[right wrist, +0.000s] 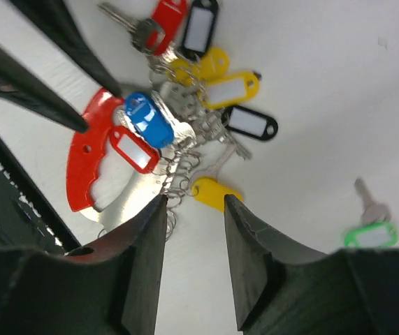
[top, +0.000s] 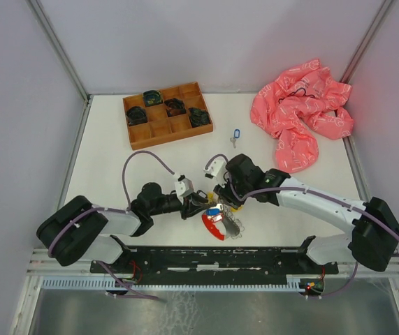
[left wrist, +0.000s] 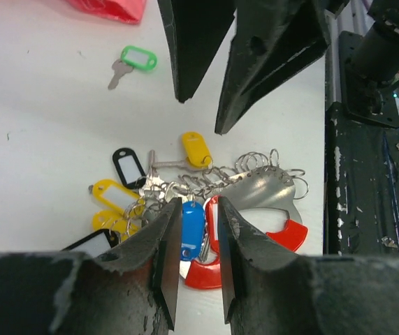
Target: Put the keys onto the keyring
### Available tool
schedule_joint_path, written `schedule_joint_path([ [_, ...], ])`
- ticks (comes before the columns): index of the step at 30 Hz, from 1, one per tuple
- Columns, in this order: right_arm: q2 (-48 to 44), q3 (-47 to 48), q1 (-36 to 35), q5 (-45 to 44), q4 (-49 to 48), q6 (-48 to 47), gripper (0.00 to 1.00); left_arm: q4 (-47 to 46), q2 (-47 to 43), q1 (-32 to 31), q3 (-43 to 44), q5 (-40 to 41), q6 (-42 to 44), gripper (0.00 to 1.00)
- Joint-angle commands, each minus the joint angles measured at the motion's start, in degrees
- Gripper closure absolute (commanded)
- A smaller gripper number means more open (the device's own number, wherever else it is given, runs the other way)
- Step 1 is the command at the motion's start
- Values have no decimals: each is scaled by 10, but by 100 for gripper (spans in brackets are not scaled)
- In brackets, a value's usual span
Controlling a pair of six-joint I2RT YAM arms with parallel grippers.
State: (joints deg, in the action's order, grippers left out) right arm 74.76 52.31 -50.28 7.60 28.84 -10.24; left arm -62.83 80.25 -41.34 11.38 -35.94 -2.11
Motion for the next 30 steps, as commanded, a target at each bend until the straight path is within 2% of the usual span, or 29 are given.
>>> schedule_joint_path([
  [1,37,28,28,-96,48,201,51,114,-36,0,22,39,-14,66],
  [8,79,41,58,-130,78,331,41,159,-52,-7,33,62,-33,66],
  [12,119,66,58,-169,110,383,41,199,-52,-23,49,81,-26,66],
  [15,140,73,57,-142,100,396,40,200,-51,-31,49,90,-28,66],
  [25,194,86,45,-108,52,416,51,223,-55,-45,53,113,-13,66],
  [30,212,86,41,-106,45,415,52,231,-63,-49,48,119,-9,66],
])
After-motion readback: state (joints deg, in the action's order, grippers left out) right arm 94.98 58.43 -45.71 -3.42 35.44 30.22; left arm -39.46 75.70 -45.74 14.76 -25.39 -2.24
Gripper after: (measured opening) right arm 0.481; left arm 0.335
